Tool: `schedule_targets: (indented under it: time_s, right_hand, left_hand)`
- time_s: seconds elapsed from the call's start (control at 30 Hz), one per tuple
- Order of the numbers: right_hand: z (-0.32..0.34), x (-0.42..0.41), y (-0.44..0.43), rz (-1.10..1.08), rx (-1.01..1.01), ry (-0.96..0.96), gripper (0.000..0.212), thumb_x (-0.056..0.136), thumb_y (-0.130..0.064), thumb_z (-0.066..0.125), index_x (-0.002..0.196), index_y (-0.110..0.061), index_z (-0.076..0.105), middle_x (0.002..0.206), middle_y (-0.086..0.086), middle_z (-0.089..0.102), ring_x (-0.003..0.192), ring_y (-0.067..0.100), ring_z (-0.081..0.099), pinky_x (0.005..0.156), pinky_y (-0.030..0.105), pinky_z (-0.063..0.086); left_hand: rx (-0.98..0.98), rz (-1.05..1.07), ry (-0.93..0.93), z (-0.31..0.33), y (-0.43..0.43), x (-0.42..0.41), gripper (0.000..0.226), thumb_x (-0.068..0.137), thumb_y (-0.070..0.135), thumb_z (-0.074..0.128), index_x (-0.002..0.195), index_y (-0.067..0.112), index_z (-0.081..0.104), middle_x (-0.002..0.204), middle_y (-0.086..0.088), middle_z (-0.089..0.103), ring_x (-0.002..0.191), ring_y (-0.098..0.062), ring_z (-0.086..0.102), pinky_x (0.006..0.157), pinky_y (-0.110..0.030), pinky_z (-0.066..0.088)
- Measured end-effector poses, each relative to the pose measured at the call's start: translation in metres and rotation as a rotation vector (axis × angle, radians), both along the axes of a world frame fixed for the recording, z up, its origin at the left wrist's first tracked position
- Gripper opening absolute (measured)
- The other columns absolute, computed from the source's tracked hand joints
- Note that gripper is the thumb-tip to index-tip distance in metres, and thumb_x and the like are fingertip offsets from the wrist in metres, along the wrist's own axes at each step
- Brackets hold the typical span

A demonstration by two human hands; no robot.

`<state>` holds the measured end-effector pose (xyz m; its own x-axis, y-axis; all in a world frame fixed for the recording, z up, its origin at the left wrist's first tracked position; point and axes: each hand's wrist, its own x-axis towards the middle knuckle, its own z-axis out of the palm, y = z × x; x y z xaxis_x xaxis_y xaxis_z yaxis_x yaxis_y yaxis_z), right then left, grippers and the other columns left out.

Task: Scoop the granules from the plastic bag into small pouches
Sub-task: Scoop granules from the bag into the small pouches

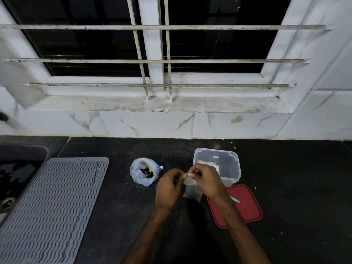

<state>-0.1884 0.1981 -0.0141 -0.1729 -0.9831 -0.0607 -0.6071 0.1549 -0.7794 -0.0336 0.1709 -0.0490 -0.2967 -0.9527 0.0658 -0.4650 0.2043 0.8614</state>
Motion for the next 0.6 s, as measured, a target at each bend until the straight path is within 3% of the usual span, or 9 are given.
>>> schedule_targets:
  time_s: [0.07, 0.2, 0.27, 0.33, 0.43, 0.6]
  right_hand:
    - [-0.001, 0.002, 0.001, 0.018, -0.018, 0.062, 0.009, 0.09, -0.021, 0.065, 0.085, -0.027, 0.069, 0.083, -0.011, 0.07, 0.08, 0.003, 0.063, 0.073, 0.019, 0.049]
    - [-0.001, 0.009, 0.002, 0.02, -0.007, 0.293, 0.003, 0.091, -0.03, 0.063, 0.09, -0.03, 0.065, 0.094, -0.011, 0.066, 0.085, 0.006, 0.058, 0.072, 0.021, 0.047]
    - [-0.003, 0.009, 0.002, 0.034, 0.014, 0.337, 0.007, 0.091, -0.034, 0.064, 0.093, -0.029, 0.066, 0.095, -0.01, 0.065, 0.084, 0.006, 0.057, 0.065, 0.017, 0.041]
    - [-0.004, 0.01, 0.003, 0.03, 0.044, 0.325, 0.011, 0.092, -0.035, 0.062, 0.096, -0.027, 0.069, 0.096, -0.009, 0.068, 0.082, 0.006, 0.058, 0.062, 0.012, 0.034]
    - [-0.007, 0.015, 0.004, -0.004, 0.067, 0.277, 0.011, 0.095, -0.033, 0.06, 0.099, -0.027, 0.068, 0.096, -0.007, 0.071, 0.082, 0.006, 0.063, 0.069, 0.014, 0.041]
    - [-0.008, 0.02, 0.006, -0.044, 0.036, 0.118, 0.007, 0.094, -0.018, 0.06, 0.093, -0.024, 0.065, 0.09, -0.007, 0.069, 0.081, 0.004, 0.063, 0.069, 0.013, 0.046]
  left_hand:
    - [0.033, 0.042, -0.001, -0.001, 0.0, -0.002, 0.007, 0.093, 0.026, 0.062, 0.091, 0.023, 0.069, 0.085, 0.008, 0.07, 0.079, -0.003, 0.066, 0.072, -0.028, 0.056]
    - [0.209, 0.189, 0.211, 0.001, 0.007, -0.01, 0.014, 0.094, 0.011, 0.061, 0.083, 0.012, 0.07, 0.075, -0.003, 0.071, 0.069, -0.013, 0.069, 0.056, -0.019, 0.053]
    - [0.244, 0.246, 0.282, 0.001, 0.008, -0.011, 0.018, 0.094, 0.008, 0.058, 0.08, 0.013, 0.068, 0.074, -0.004, 0.07, 0.067, -0.012, 0.067, 0.054, -0.019, 0.052]
    - [0.242, 0.256, 0.293, -0.003, 0.006, -0.011, 0.019, 0.096, 0.01, 0.056, 0.08, 0.015, 0.065, 0.076, -0.004, 0.069, 0.068, -0.013, 0.065, 0.06, -0.026, 0.053]
    - [0.228, 0.226, 0.262, -0.009, 0.006, -0.009, 0.018, 0.099, 0.019, 0.052, 0.085, 0.014, 0.061, 0.079, -0.003, 0.066, 0.074, -0.016, 0.062, 0.069, -0.036, 0.051]
    - [0.212, 0.044, 0.211, -0.006, 0.008, -0.003, 0.015, 0.092, 0.034, 0.064, 0.087, 0.02, 0.064, 0.077, 0.004, 0.066, 0.07, -0.005, 0.06, 0.064, -0.022, 0.049]
